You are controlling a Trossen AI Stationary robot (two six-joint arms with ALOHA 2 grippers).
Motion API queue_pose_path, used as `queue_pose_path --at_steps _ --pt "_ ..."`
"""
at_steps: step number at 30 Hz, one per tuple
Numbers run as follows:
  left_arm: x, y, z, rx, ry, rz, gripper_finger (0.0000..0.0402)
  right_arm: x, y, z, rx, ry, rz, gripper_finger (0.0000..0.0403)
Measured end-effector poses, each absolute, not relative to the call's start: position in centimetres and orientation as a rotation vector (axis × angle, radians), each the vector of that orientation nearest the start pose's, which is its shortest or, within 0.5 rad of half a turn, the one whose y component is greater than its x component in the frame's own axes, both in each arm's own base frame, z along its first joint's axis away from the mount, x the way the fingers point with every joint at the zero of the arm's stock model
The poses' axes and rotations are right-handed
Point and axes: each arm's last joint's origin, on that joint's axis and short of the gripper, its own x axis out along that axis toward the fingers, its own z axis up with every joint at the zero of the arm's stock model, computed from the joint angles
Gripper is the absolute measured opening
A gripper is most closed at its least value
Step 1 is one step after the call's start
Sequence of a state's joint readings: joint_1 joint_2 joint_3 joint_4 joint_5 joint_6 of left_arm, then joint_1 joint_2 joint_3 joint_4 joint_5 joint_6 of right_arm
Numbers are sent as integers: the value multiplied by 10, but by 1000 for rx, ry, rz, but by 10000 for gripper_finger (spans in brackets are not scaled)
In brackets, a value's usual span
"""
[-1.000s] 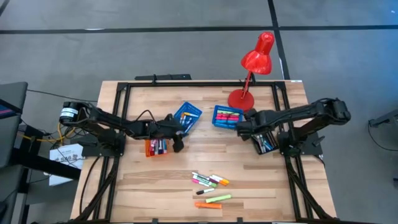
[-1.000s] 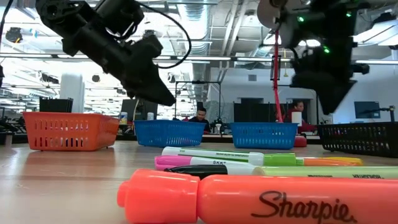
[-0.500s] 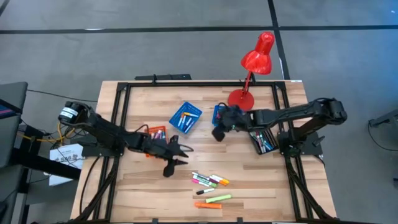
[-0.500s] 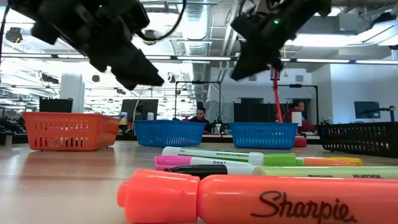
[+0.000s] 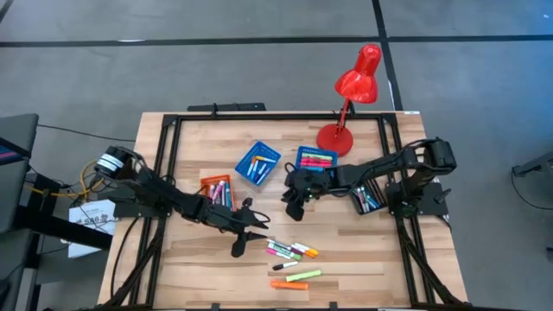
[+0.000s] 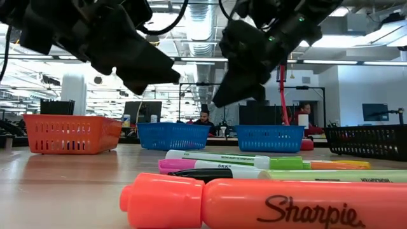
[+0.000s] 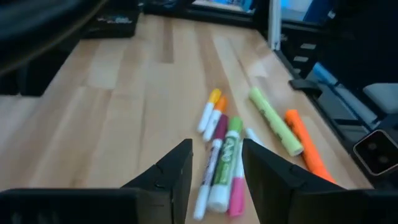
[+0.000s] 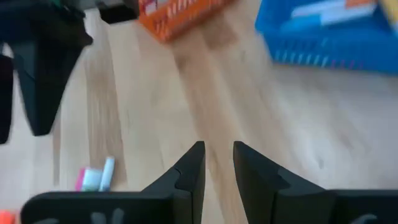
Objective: Pick & Place Markers
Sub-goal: Put the large light green marker pen into the orange bin
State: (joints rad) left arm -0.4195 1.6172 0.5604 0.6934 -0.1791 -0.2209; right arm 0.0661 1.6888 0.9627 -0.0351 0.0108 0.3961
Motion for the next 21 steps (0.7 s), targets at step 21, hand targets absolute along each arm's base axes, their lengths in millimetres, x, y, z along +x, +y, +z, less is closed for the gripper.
queue_pose_path --at_steps 21 --pt "307 -153 93 -16 454 -263 135 317 111 189 269 694 -240 75"
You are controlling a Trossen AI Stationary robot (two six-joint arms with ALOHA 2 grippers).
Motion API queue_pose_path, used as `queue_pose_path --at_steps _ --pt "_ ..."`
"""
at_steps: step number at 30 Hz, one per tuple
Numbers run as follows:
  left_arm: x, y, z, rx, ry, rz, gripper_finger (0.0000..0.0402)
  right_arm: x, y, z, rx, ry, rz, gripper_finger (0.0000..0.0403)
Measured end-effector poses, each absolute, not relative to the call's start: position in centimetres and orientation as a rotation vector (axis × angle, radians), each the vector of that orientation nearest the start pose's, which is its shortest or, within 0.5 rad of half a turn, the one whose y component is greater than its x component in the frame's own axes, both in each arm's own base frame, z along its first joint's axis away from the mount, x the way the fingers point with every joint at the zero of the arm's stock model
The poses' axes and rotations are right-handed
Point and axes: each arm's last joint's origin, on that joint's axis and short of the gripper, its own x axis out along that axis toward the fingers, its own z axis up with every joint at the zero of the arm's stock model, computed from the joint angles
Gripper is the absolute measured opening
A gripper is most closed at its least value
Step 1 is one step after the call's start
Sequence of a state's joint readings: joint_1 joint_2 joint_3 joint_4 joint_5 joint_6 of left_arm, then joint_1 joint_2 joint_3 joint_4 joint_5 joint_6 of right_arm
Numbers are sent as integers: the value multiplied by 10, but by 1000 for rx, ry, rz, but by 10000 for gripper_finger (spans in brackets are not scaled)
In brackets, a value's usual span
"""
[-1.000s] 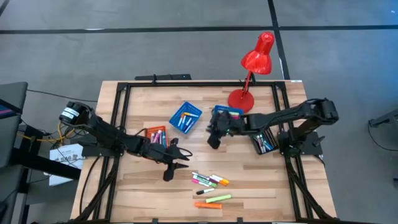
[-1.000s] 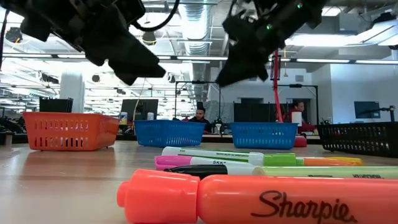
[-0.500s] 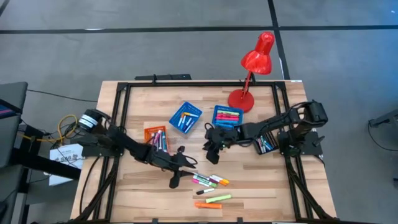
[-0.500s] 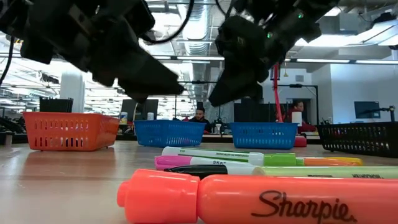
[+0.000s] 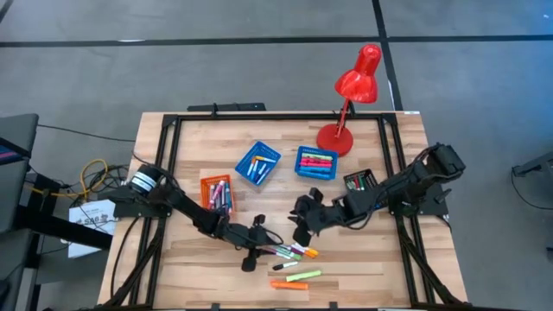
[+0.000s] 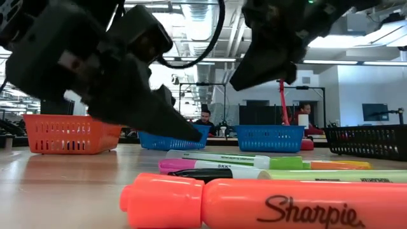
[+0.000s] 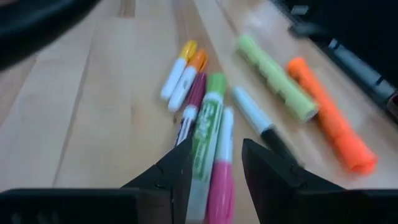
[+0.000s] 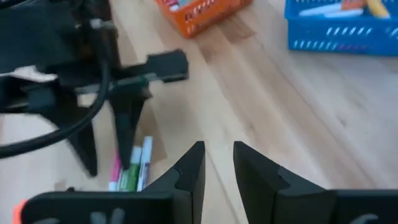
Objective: Pick & Place Markers
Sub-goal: Put the large light green marker pen into the orange bin
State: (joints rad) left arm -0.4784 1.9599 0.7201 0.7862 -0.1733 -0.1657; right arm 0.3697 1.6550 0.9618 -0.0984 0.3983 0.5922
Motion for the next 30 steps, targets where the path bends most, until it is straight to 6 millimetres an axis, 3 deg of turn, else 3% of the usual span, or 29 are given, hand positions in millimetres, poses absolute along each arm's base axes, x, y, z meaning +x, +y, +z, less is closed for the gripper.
queue_pose_path --at_steps 13,24,30 --pt "305 -155 84 2 477 -252 135 307 137 189 330 658 -248 75" --pt "308 -148 79 46 484 -235 134 306 139 189 319 653 -257 75" --pt "308 -145 76 63 514 -229 103 305 140 189 317 654 -253 75"
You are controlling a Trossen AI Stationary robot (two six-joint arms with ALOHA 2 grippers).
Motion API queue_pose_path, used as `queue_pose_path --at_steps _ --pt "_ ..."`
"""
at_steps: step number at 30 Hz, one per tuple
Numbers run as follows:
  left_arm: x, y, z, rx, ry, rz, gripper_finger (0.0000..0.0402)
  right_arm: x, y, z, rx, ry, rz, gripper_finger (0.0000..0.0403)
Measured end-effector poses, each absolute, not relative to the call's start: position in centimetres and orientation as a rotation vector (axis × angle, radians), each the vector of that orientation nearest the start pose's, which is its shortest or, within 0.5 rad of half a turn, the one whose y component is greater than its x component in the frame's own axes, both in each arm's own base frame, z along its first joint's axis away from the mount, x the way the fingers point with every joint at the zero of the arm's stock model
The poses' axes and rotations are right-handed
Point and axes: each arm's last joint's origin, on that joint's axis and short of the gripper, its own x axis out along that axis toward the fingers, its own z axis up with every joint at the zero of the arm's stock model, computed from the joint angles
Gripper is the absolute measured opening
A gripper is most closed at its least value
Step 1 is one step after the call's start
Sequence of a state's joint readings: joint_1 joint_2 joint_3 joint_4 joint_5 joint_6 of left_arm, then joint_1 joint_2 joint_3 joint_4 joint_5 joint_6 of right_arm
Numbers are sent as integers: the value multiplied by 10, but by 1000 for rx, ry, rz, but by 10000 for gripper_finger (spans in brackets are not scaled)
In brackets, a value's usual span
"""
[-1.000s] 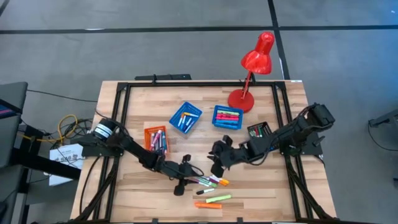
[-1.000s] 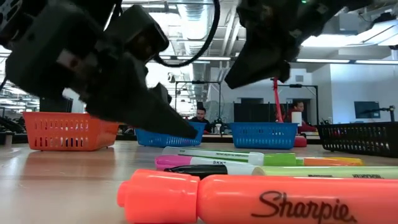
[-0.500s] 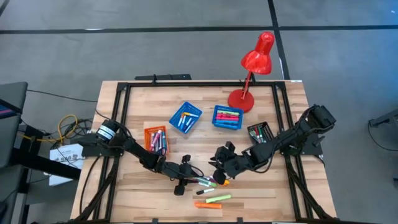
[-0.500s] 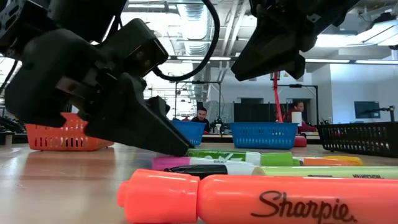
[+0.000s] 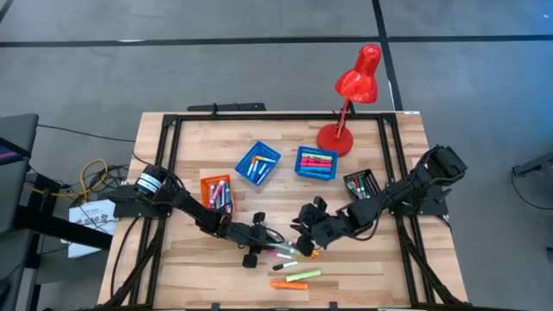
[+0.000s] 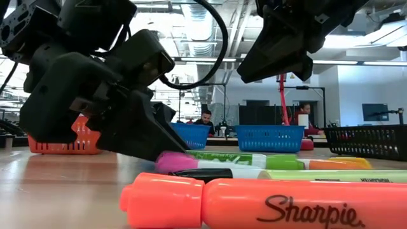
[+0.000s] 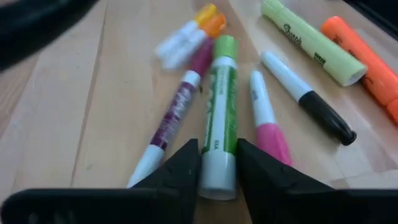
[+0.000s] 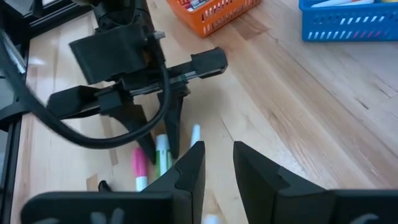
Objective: Pick & Place Markers
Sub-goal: Put the large light green marker pen into the orange bin
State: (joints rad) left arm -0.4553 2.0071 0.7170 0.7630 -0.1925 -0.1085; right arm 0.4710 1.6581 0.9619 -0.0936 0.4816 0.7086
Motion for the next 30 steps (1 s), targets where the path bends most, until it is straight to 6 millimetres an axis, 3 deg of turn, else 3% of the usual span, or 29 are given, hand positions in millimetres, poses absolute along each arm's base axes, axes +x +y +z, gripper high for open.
queue_pose_path --at_steps 16,22,30 --pt "307 -145 81 63 521 -225 81 305 140 189 318 654 -252 75" --pt "298 -146 116 89 511 -176 82 305 140 189 316 658 -253 75" --pt "239 -133 175 86 609 3 85 304 140 189 340 657 -262 75"
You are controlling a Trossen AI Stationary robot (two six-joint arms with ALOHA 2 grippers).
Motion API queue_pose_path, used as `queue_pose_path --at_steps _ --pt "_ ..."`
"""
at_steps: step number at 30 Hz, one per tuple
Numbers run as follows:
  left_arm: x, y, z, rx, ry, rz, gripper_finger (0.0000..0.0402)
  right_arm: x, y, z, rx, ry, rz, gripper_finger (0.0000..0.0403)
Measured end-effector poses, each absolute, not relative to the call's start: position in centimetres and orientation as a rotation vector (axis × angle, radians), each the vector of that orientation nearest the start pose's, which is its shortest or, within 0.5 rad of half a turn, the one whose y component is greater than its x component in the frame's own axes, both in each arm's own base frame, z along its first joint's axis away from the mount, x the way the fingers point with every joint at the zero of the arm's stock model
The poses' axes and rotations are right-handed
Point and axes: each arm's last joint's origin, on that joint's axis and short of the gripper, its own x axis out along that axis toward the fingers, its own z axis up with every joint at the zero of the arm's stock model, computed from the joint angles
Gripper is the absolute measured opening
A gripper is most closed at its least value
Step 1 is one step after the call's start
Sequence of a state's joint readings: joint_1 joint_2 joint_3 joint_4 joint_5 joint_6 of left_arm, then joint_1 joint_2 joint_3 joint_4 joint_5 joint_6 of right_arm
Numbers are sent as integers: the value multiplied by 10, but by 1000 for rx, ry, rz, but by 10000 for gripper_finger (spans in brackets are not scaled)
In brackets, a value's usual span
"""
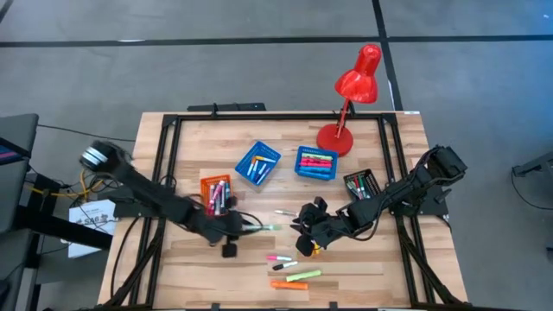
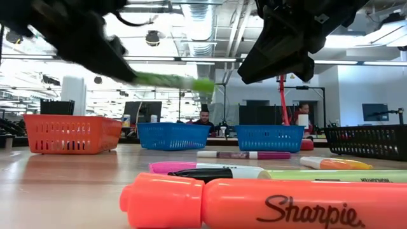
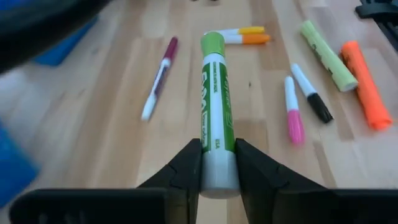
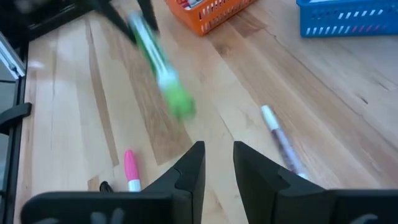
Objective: Pick & Place Markers
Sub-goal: Put the large light green marker pen into the orange bin
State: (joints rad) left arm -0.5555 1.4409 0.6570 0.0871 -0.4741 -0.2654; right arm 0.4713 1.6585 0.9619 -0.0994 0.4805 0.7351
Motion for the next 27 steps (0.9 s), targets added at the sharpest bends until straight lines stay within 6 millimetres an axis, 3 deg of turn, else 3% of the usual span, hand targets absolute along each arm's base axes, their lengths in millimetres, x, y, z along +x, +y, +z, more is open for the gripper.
queue_pose_path --at_steps 6,13,17,27 --pt "183 -114 208 -66 676 85 83 303 142 188 366 659 -269 75" --pt "134 -83 211 -116 866 287 84 300 149 188 351 646 -267 75" --pt "130 -72 209 -126 886 416 85 299 151 189 344 633 -277 75" --pt "150 -58 183 -159 1108 534 93 299 150 189 345 630 -279 75"
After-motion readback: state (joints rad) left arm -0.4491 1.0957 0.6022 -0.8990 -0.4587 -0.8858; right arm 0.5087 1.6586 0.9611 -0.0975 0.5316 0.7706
